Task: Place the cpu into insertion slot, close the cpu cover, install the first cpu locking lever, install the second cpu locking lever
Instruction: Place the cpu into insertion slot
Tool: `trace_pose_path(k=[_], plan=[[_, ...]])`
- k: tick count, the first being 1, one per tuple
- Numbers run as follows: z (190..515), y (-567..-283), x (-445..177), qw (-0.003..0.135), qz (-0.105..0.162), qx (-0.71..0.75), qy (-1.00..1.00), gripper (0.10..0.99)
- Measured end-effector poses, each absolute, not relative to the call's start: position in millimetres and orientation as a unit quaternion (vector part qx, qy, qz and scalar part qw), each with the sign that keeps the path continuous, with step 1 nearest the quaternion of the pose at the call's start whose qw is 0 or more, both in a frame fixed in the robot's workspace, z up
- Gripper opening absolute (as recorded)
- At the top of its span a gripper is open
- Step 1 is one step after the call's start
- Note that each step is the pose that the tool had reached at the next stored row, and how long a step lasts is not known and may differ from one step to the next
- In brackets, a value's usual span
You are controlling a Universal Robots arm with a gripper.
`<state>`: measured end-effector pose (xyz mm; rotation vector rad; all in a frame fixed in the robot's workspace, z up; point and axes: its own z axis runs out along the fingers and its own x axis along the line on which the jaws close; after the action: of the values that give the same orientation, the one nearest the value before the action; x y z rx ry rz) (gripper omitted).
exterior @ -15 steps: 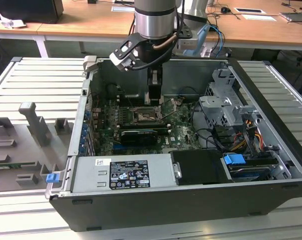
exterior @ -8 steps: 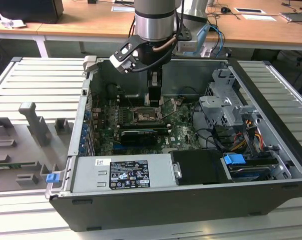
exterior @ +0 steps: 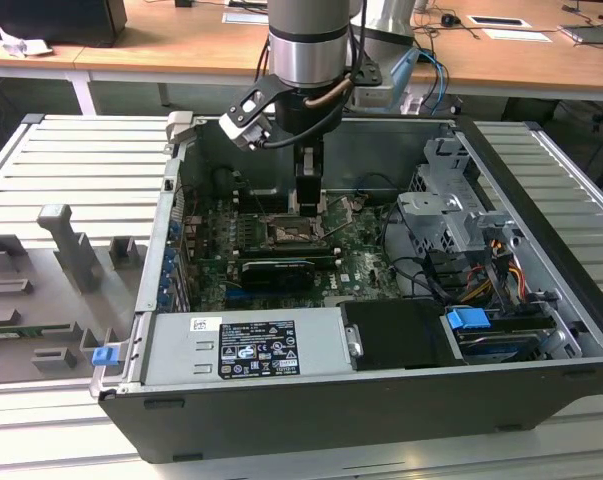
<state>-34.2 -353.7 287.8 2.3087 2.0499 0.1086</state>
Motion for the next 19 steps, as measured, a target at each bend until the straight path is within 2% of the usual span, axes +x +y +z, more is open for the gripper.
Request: trace_pose_path(k=[19], plan=[[276.5,-351.4,-34.2,0.025,0.036,0.736,0.676,0.533]])
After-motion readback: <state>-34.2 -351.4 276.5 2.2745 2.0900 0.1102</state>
